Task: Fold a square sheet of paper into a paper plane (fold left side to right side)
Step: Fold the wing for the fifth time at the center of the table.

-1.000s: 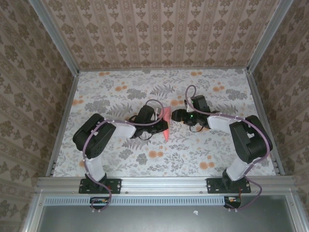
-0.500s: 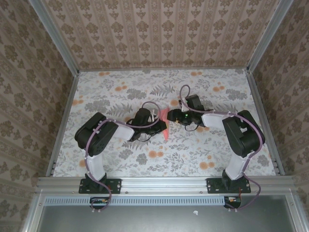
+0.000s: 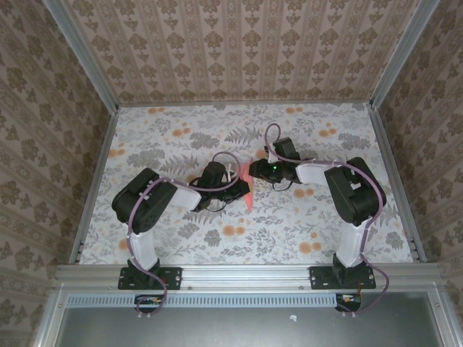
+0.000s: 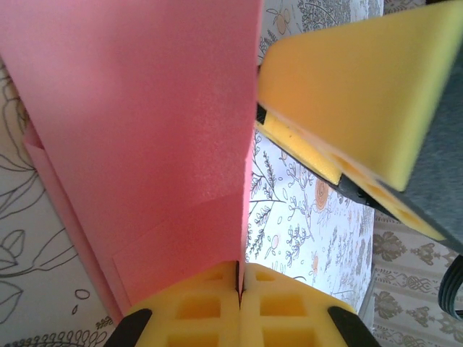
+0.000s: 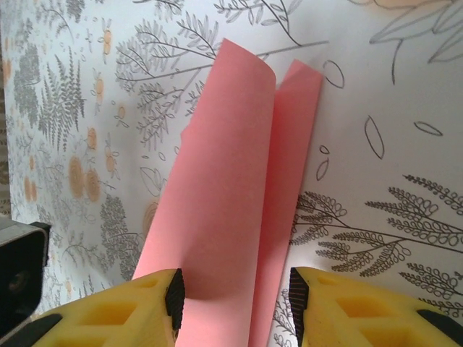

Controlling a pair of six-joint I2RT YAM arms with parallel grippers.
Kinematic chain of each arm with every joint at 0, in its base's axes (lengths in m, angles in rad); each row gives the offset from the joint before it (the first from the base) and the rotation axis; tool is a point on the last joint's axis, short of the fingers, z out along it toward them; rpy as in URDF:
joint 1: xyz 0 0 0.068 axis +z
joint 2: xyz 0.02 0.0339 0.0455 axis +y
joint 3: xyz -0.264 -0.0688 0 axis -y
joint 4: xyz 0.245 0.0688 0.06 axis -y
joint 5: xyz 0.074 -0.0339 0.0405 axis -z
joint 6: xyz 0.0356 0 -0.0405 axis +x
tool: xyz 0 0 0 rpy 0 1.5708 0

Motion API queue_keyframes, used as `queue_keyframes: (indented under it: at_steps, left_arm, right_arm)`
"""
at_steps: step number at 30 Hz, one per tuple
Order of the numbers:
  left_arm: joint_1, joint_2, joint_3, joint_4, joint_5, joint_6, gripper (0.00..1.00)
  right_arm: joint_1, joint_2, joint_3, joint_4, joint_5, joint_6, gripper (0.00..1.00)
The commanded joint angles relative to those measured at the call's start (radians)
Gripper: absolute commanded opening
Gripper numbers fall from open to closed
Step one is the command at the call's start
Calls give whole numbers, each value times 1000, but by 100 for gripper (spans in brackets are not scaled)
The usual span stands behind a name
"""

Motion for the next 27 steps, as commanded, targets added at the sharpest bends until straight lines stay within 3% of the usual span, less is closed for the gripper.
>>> queue_keyframes:
  at_steps: [1, 11, 17, 27]
  left_arm:
    - [11, 4, -5, 10, 5, -4, 0]
    - [12, 1, 1, -1, 9, 3, 11]
    - [18, -28, -9, -12, 12, 16, 25]
    - [26, -51, -7, -30, 19, 37, 32]
  right_arm:
    - [10, 33, 32, -72, 25, 0, 44]
    - [15, 71, 63, -146, 49, -11, 43]
    - [15, 78, 66, -157, 56, -11, 42]
    - [17, 79, 67, -151, 50, -10, 42]
